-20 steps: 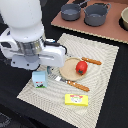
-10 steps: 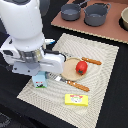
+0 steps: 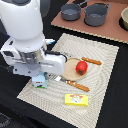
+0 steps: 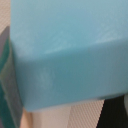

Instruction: Interact with the objects in diverse but meaningful ways.

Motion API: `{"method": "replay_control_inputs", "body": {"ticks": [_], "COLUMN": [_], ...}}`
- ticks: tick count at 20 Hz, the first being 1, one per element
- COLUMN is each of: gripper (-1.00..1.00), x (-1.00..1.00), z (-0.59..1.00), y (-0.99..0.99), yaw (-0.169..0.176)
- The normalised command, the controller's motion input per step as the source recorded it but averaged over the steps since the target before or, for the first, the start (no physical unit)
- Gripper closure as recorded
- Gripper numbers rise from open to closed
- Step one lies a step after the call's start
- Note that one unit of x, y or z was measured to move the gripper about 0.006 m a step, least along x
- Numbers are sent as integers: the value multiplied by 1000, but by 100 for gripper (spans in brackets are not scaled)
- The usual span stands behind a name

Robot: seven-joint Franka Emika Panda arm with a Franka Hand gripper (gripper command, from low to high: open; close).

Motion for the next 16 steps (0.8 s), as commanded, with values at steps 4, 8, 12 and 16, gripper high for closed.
{"method": "replay_control_inputs", "body": {"ticks": [4, 8, 12, 16], "gripper": [100, 100, 100, 100], "x": [89, 199, 139, 102], "z": [974, 576, 179, -43], "y": [904, 958, 992, 988], "yaw": [35, 44, 49, 52]}}
